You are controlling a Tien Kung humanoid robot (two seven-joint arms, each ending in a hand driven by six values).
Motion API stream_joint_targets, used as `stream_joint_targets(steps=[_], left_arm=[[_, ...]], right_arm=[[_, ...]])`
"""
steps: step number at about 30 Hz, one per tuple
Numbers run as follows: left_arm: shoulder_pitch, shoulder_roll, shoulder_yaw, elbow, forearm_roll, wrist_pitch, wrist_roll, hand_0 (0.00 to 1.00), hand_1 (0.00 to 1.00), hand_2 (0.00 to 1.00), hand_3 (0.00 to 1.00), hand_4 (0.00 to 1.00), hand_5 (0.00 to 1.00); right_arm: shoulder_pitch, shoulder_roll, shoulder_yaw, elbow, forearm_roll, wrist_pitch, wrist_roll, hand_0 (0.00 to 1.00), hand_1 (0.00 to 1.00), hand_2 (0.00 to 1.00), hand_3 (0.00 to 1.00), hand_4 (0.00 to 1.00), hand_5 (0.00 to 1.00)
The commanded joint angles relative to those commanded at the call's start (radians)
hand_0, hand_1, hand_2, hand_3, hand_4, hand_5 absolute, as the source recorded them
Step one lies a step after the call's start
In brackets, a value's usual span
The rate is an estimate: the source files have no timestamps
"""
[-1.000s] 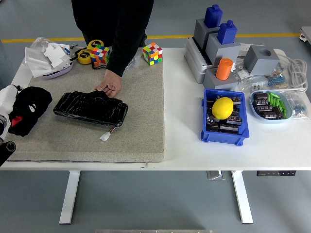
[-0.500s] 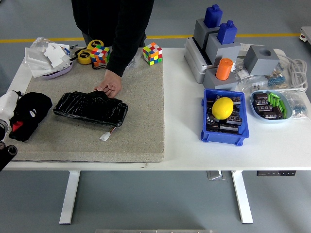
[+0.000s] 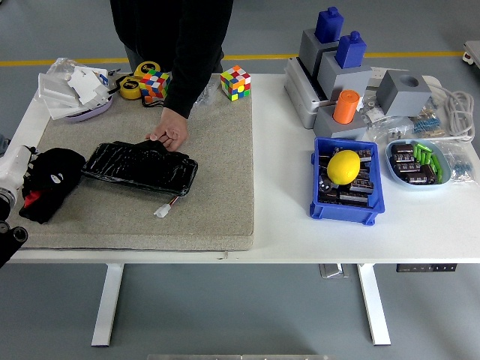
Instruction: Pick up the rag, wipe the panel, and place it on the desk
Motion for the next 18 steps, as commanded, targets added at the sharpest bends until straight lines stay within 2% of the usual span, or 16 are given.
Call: stream_joint_targets(steps=[3, 4, 9, 10, 15, 16, 18], left_arm=[[-0.005, 0.004, -0.002, -0.002, 0.002, -0.004, 0.002, 0.393, 0.577, 0.592, 0.666, 0.856, 0.375], [-0.006, 0.006, -0.001, -0.004, 0.002, -0.005, 0.002, 0.398, 0.591, 0.641, 0.746, 0.961, 0.481], [-0.018, 0.015, -0.002, -0.009, 0.008, -0.017, 0.01, 0.398, 0.591, 0.641, 0.746, 0.961, 0.481], [-0.021, 0.018, -0.002, -0.011, 0.008, -0.021, 0.013, 0.411, 0.602, 0.655, 0.753, 0.998, 0.547], [-0.025, 0.027, -0.005, -0.009, 0.01, -0.039, 0.024, 0.411, 0.602, 0.655, 0.753, 0.998, 0.547], [-0.025, 0.028, -0.007, -0.009, 0.015, -0.05, 0.032, 0.428, 0.624, 0.68, 0.763, 0.998, 0.621], [-0.025, 0.03, -0.01, -0.009, 0.016, -0.059, 0.038, 0.428, 0.624, 0.68, 0.763, 0.998, 0.621]], right_arm=[[0.0, 0.0, 0.002, 0.0, 0.0, 0.0, 0.0, 0.731, 0.667, 0.682, 0.615, 0.998, 0.564], [0.0, 0.0, 0.003, 0.0, 0.0, 0.0, 0.001, 0.731, 0.663, 0.682, 0.616, 0.998, 0.563], [0.001, 0.001, 0.005, 0.0, 0.0, 0.0, 0.001, 0.731, 0.663, 0.682, 0.616, 0.998, 0.563], [0.001, 0.002, 0.006, 0.0, -0.001, 0.0, 0.001, 0.732, 0.661, 0.682, 0.615, 0.998, 0.562], [0.002, 0.003, 0.011, 0.0, 0.0, -0.001, 0.003, 0.732, 0.661, 0.682, 0.615, 0.998, 0.562], [0.002, 0.004, 0.011, 0.0, 0.0, 0.0, 0.003, 0.731, 0.662, 0.682, 0.615, 0.998, 0.56], [0.001, 0.004, 0.013, -0.001, 0.0, 0.0, 0.002, 0.731, 0.662, 0.682, 0.615, 0.998, 0.56]])
